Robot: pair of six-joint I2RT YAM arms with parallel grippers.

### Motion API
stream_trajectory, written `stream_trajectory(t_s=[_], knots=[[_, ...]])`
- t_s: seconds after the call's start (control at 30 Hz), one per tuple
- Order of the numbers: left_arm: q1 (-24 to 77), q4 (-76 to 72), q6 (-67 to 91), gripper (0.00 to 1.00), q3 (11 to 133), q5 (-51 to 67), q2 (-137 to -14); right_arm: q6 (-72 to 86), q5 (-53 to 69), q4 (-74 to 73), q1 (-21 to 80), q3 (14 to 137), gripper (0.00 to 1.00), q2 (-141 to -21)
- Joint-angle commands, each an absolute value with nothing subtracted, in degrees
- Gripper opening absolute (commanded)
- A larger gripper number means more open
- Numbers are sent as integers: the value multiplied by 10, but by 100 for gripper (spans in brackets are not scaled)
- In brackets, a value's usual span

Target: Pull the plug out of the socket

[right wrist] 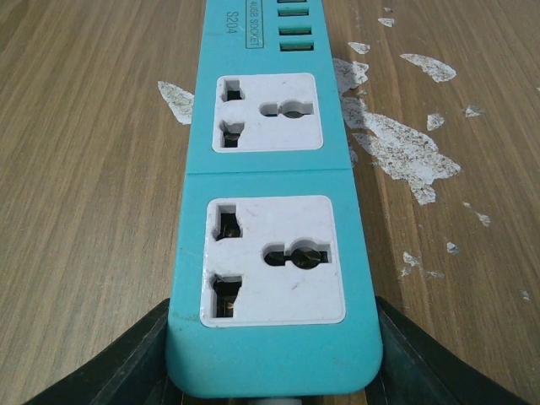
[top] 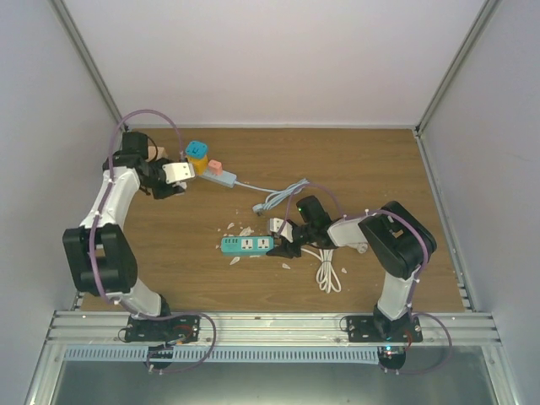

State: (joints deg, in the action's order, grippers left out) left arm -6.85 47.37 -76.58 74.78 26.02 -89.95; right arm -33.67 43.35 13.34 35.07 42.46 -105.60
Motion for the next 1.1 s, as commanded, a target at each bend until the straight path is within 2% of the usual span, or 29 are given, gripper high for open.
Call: stream_trajectory(t_s=[0.0,0.13,0.37,0.83,1.07], knots=[[-87,501,-877,33,773,90,-937,-344,438,124,351,433,36,-1061],[-94,472,-913,33,791,8,-970,-343,440,122,351,434,36,-1061],[-95,364,-988,34,754,-132,-1016,-342,443,119,351,436,36,-1062],[-89,285,-1019,35,783,-197,-1116,-340,441,114,351,440,36,-1068],[-77,279,-1010,39,803,-194,-1144,-341,444,114,351,439,38,-1070]])
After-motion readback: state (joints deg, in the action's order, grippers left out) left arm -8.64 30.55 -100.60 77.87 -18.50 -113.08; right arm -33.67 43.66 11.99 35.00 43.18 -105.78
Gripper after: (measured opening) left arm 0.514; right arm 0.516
